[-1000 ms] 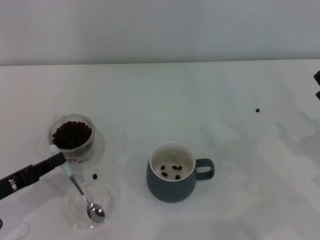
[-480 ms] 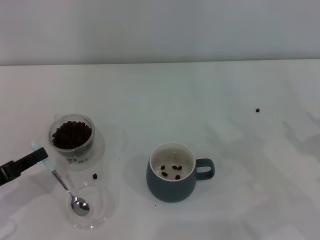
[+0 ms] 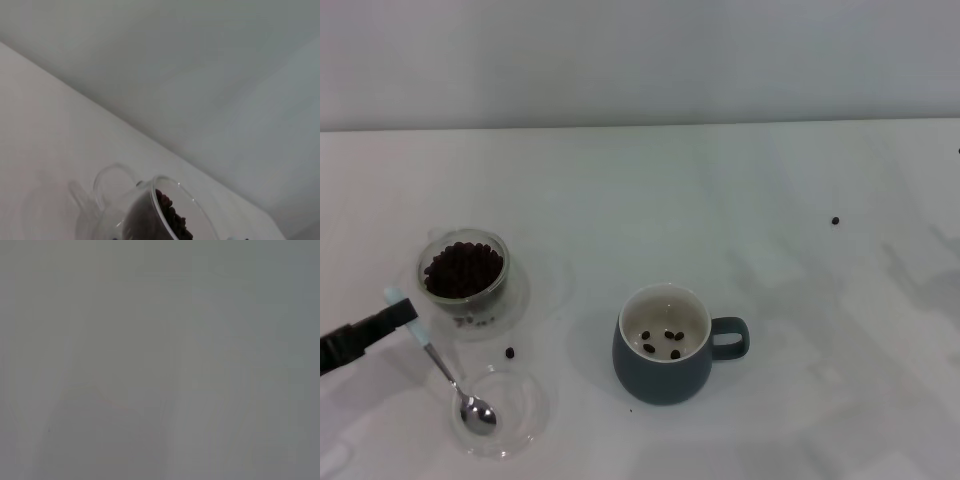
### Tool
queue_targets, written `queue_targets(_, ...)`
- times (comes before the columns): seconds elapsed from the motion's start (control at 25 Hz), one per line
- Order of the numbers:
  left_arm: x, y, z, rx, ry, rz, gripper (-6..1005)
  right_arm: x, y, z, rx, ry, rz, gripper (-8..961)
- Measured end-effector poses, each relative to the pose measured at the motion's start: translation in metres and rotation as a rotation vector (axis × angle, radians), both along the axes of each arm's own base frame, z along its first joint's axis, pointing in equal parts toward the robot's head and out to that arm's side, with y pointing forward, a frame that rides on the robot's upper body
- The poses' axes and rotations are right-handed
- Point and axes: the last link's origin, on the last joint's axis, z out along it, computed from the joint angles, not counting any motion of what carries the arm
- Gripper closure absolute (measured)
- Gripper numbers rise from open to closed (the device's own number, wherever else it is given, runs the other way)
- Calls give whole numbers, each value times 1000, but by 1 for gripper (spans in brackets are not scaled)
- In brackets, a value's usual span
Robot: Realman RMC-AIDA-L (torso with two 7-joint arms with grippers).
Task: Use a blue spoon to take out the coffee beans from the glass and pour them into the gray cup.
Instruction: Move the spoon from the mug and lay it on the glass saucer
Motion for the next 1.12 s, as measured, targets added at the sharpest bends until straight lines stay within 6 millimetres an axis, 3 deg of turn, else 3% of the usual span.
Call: queue_targets(1.12, 10, 12, -32, -76, -15, 17, 756, 1, 0, -2, -4, 1, -13, 227)
